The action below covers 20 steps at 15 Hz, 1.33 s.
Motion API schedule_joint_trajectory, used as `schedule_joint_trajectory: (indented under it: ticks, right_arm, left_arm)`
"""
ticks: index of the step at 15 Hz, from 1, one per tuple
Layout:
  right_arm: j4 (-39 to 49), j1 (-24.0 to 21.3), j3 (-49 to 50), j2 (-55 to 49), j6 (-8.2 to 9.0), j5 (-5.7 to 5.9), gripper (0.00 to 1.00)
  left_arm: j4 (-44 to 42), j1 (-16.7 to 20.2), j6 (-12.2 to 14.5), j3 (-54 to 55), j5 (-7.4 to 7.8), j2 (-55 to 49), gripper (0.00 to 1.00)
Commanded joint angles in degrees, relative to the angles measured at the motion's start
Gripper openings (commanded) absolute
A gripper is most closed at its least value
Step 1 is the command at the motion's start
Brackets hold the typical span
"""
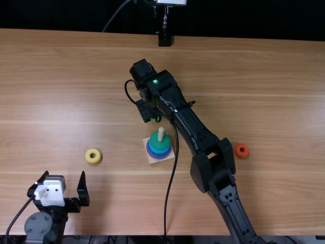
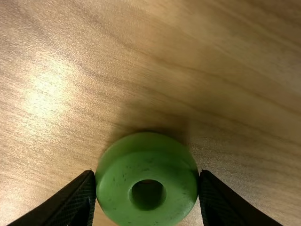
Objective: Build the Hanoi tower: stack the rings onto the peg from bottom to top in this color order: purple, dark blue, light blue, dark green, light green, yellow, orange.
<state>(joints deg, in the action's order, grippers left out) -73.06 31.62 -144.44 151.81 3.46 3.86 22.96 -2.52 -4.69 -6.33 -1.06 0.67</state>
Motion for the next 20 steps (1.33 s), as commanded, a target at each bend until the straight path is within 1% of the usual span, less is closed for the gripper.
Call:
schedule_joint_trajectory:
  ticks: [1, 5, 9, 12, 16, 20]
  right_arm:
    - [-0.10, -0.06, -1.46, -6.35, 0.02, -0.06, 0.00]
    - [-0.94, 0.02, -1.46, -11.36, -0.09, -0.06, 0.00]
    - [-7.90, 0.46, -1.54, -16.81, -0.19, -0.06, 0.00]
    - [-9.06, 0.64, -1.54, -19.97, -0.41, -0.06, 0.00]
    - [-13.60, 0.90, -1.46, -24.19, -0.41, -0.06, 0.00]
    - [-16.13, 2.05, -1.37, -25.95, -0.41, -0.06, 0.00]
  left_arm:
    - [4.46, 0.24, 0.26, 6.33, 0.43, -0.67, 1.00]
    - [4.46, 0.24, 0.26, 6.33, 0.43, -0.67, 1.00]
    - [4.46, 0.24, 0.26, 6.33, 0.43, -0.67, 1.00]
    - [4.46, 0.24, 0.26, 6.33, 0.43, -0.67, 1.00]
    - [4.46, 0.24, 0.26, 6.33, 0.43, -0.67, 1.00]
    - [4.46, 0.24, 0.26, 6.33, 0.43, -0.67, 1.00]
